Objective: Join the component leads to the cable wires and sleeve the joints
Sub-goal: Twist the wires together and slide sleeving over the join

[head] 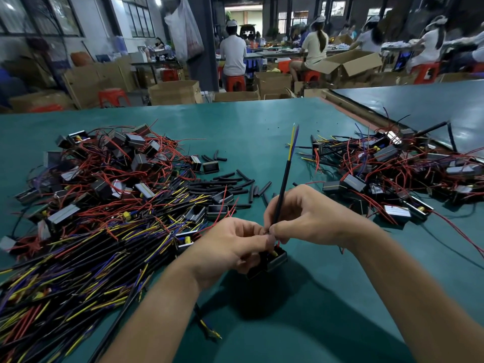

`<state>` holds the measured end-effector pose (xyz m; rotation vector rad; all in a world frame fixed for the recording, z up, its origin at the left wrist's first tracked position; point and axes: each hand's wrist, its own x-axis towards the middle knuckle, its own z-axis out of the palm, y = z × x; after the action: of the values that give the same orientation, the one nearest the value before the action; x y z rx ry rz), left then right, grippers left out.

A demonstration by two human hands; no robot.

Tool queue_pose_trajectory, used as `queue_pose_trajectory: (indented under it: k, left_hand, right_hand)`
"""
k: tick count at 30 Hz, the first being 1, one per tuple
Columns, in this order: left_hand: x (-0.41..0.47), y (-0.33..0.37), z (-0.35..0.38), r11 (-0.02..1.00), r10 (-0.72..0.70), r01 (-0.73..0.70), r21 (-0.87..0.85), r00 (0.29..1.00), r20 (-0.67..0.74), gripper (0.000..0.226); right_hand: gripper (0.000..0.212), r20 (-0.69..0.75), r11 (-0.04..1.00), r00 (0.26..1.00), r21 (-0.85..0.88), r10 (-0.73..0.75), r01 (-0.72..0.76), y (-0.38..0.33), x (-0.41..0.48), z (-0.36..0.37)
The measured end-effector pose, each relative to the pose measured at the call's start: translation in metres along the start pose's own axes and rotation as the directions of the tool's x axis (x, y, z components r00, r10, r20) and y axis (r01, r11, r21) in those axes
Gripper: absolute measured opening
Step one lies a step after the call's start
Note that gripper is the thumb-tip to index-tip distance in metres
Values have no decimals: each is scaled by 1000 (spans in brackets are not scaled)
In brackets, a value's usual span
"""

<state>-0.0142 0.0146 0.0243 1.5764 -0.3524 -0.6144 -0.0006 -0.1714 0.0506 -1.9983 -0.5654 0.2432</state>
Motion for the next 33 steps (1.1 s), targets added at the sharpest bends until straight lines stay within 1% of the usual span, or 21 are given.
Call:
queue_pose_trajectory:
  k: [4,6,8,11,15,17,20,23,25,32,33]
  left_hand:
    - [2,-4,2,987,138,-122,107,977,-161,11]
    - [2,-4,2,978,182,-155,142,963,-197,11]
    - [2,-3,1,975,195,-162,154,954,-230,10]
    - [2,-3,0,985,157,-131,109,949,-274,8]
    - [1,0,-2,998,69,-69,7,969,-239,9]
    - [1,1,-2,999,43,-50,-21,966,-255,11]
    - [2,0,-1,999,36,-39,-3,951,-306,9]
    - [3,0,0,999,49,-50,6,946,-319,8]
    - [4,-1,0,999,42,-43,4,945,-324,8]
    - [3,-1,0,997,13,-31,-64,962,-274,7]
    - [2,-1,0,997,16,-35,-68,966,-259,10]
  right_hand:
    - [14,-29,999,999,-12,34,-34,4,2,-1]
    - [11,-54,999,998,-6,44,-44,5,3,-2]
    - [9,-51,999,998,-6,42,-43,4,3,-1]
    - [13,-30,999,999,5,32,-32,3,1,-2]
    - [14,-13,999,1000,26,25,-25,2,0,-2]
    - [12,-18,999,999,29,33,-32,3,1,-3]
    - [12,-43,998,998,0,56,-56,5,1,-3]
    - [17,-10,997,997,-30,74,-74,6,0,-3]
    - [16,4,996,997,-28,80,-80,7,0,-4]
    - [11,19,995,996,-43,88,-87,2,-3,-6]
    - [10,19,995,995,-48,93,-92,2,-3,-6]
